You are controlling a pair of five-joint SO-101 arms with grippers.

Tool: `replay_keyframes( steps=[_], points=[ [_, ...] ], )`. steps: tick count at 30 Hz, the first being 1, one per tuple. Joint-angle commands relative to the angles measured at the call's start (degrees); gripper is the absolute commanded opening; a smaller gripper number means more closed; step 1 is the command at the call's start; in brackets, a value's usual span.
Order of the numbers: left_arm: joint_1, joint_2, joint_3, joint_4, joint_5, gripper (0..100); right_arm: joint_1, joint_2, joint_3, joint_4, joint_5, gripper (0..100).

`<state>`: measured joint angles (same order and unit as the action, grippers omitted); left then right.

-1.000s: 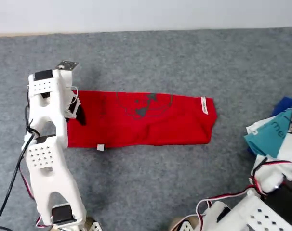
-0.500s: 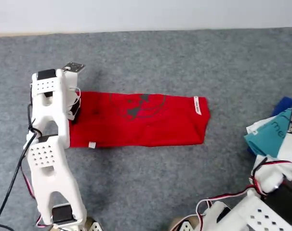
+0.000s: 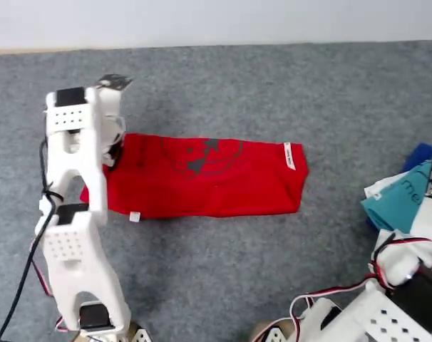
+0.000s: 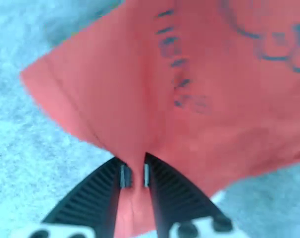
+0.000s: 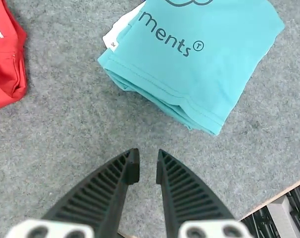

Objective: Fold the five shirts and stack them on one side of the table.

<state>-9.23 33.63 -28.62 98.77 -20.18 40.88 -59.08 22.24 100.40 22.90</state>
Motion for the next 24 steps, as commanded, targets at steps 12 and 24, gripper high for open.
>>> replay_keyframes(
  steps=[12,24],
  points=[
    [29.10,-13.63,-0.75,1.58,11.69,0,-0.31,-0.40,-0.26,1.89,0.62,7.2],
    [40.44,7.03,-29.41,1.58,18.55,0,-0.31,-0.40,-0.26,1.89,0.62,7.2]
  ],
)
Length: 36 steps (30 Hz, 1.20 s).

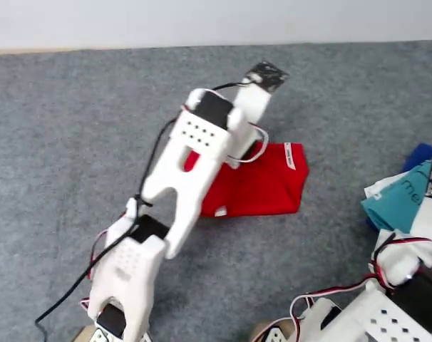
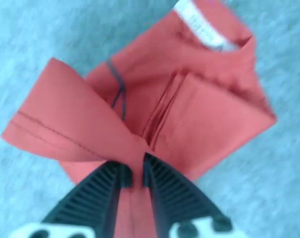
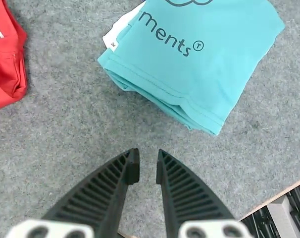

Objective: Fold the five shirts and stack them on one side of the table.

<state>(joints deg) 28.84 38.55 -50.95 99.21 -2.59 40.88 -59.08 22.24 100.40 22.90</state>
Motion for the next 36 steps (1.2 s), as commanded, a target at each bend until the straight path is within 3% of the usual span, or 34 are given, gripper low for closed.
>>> replay_keyframes(
  steps=[1,12,19,26,36],
  points=[
    [3.08,3.60,-8.84,1.14,0.97,0,-0.31,-0.40,-0.26,1.89,0.62,7.2],
    [6.68,17.23,-26.15,0.79,0.97,0,-0.31,-0.40,-0.18,2.15,0.62,7.2],
    [8.09,21.10,-29.23,0.26,0.97,1,-0.31,-0.40,-0.18,2.15,0.62,7.2],
    [10.55,22.15,-29.41,-1.23,1.85,18,-0.31,-0.40,-0.18,2.15,0.62,7.2],
    [8.18,22.15,-41.45,1.23,3.08,20,-0.31,-0.40,-0.18,2.15,0.62,7.2]
  ],
)
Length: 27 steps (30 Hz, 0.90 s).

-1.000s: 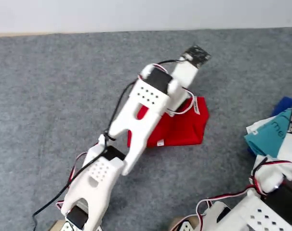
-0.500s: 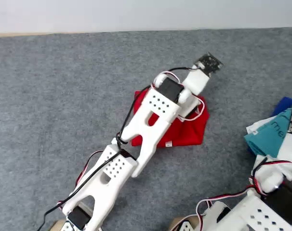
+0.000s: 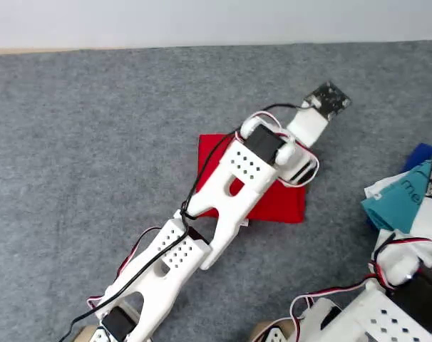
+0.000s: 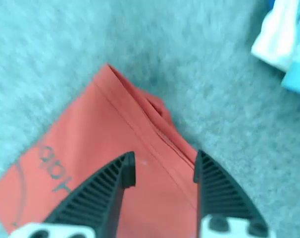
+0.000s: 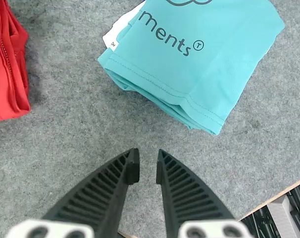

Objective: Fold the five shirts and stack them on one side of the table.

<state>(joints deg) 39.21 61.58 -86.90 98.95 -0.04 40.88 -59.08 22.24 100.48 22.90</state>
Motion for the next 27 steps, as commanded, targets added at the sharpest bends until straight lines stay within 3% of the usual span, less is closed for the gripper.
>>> replay_keyframes(
  steps=[1,4,13,20,27],
  points=[
    [-3.08,-0.88,-6.46,1.76,0.53,19,-0.31,-0.40,-0.18,2.07,0.62,7.2],
    [-7.38,-0.97,-6.99,1.76,0.53,18,-0.31,-0.40,-0.18,2.07,0.62,7.2],
    [-21.36,-8.44,-3.47,1.93,0.53,0,-2.07,0.31,-0.18,1.71,0.53,7.5],
    [-30.86,-29.27,22.02,1.85,-1.93,1,-18.86,0.84,3.16,1.19,-0.44,7.6],
    [-43.96,-53.89,50.07,1.76,-6.77,1,-33.36,11.47,6.95,-2.68,-11.34,16.9]
  ],
)
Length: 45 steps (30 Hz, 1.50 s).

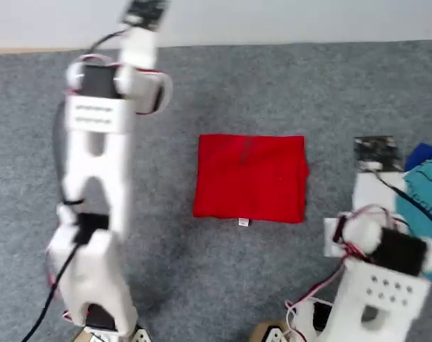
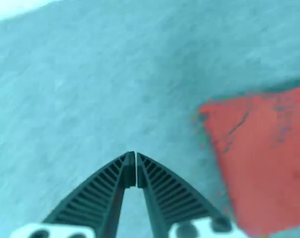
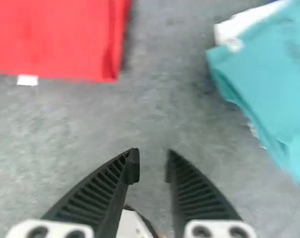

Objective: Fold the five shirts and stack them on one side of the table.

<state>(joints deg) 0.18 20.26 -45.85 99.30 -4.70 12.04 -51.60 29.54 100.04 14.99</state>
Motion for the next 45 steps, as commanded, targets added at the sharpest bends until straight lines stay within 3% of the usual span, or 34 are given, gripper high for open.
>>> replay_keyframes(
  steps=[1,6,14,18,27,35,38,41,45],
  points=[
    [-6.77,-15.91,12.35,1.41,-2.99,1,-5.76,5.58,-0.35,-3.74,-4.31,18.4],
    [-15.82,-30.07,25.98,1.23,-6.59,1,-11.38,13.14,-0.35,-14.90,-7.82,20.9],
    [-28.31,-43.60,38.90,1.14,-11.78,1,-17.71,28.44,-0.35,-31.78,-19.34,24.2],
    [-33.14,-46.07,41.54,1.14,-14.68,1,-20.53,36.88,-0.44,-39.34,-24.35,31.2],
    [-41.05,-46.51,41.45,1.05,-17.23,1,-19.38,54.02,-1.32,-54.11,-24.70,31.4],
    [-42.11,-46.42,41.54,1.05,-17.23,1,-17.98,68.88,-14.95,-47.43,-24.79,29.8],
    [-42.02,-46.33,41.54,1.05,-17.23,1,-17.89,73.80,-22.51,-41.19,-24.62,19.4],
    [-42.02,-46.33,41.54,1.05,-17.23,1,-17.27,77.23,-29.27,-35.56,-23.56,1.0],
    [-42.02,-46.24,41.63,1.05,-17.23,1,-15.69,78.29,-34.81,-28.88,-18.46,0.4]
  ],
)
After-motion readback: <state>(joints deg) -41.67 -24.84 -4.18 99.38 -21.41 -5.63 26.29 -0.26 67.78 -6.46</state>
